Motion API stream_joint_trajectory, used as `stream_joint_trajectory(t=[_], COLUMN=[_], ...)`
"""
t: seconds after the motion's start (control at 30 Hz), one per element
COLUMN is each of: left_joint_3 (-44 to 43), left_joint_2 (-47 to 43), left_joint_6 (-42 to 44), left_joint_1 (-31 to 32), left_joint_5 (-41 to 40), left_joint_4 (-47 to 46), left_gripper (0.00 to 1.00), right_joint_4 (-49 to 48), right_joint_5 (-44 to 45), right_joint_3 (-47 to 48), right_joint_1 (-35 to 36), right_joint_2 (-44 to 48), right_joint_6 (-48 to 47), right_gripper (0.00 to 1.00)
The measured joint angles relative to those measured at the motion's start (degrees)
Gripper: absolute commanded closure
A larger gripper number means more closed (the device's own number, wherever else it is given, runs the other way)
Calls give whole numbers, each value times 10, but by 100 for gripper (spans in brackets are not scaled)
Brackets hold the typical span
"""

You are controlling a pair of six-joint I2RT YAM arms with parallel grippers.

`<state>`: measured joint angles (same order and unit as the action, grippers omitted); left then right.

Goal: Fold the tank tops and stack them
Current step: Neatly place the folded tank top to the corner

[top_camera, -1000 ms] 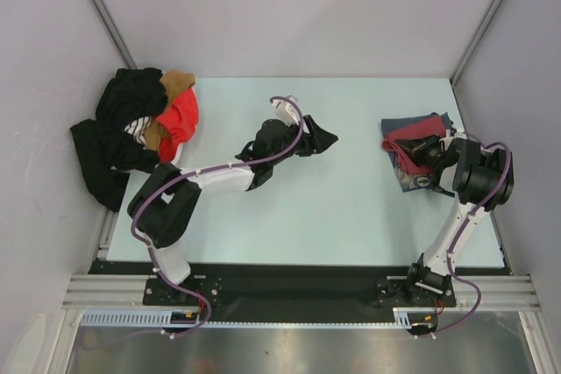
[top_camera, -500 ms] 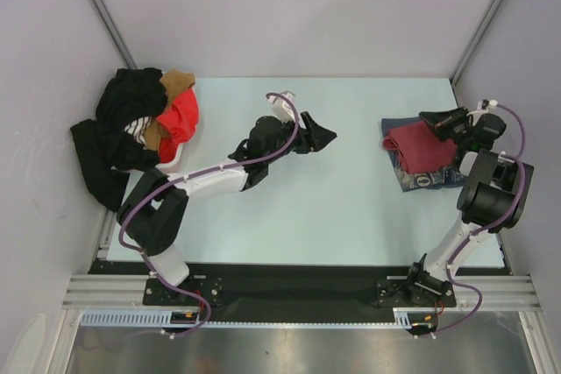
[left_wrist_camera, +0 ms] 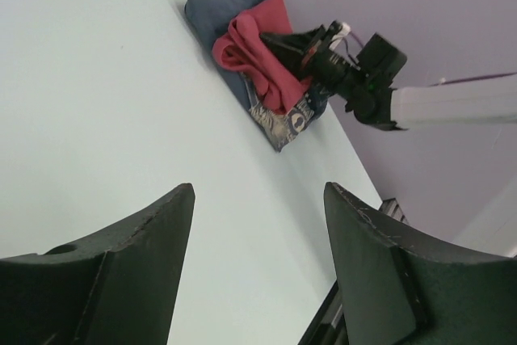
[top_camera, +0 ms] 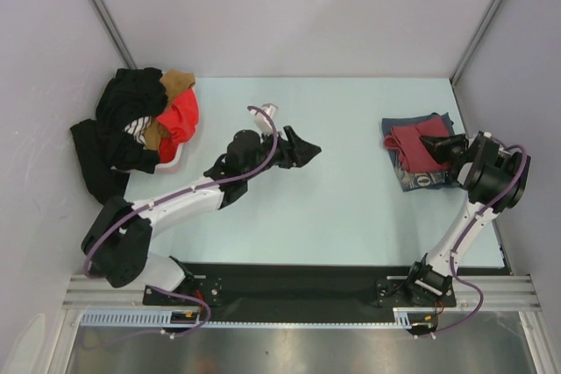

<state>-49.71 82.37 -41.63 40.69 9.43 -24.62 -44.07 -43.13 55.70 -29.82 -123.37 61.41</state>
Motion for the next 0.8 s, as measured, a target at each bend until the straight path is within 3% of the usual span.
stream_joint_trajectory(t=[0.2,0.57,0.7,0.73,0.77,0.8], left_joint_3=[34,90,127,140,155,167], left_joint_2=[-49,-267,-332,-348,-365,-378], left_joint_6=[26,81,98,104,108,113], left_joint_1=[0,0,0,0,0,0], left_joint_5=[-4,-110,-168,-182,-196,-206], left_joint_4=[64,196,243,253,264,274], left_gripper=[21,14,11,11,11,2], right_joint_4=[50,139,229,251,271,290], right_joint_5=[6,11,42,54,66,83], right_joint_3=[12,-66,-116,-128,-138,-149], right_joint_1=[17,114,180,198,219,238], right_joint_2=[44,339,432,457,483,509], right_joint_6=[-28,-122,-183,-201,-215,-230], right_gripper=[88,80,50,35,28,26])
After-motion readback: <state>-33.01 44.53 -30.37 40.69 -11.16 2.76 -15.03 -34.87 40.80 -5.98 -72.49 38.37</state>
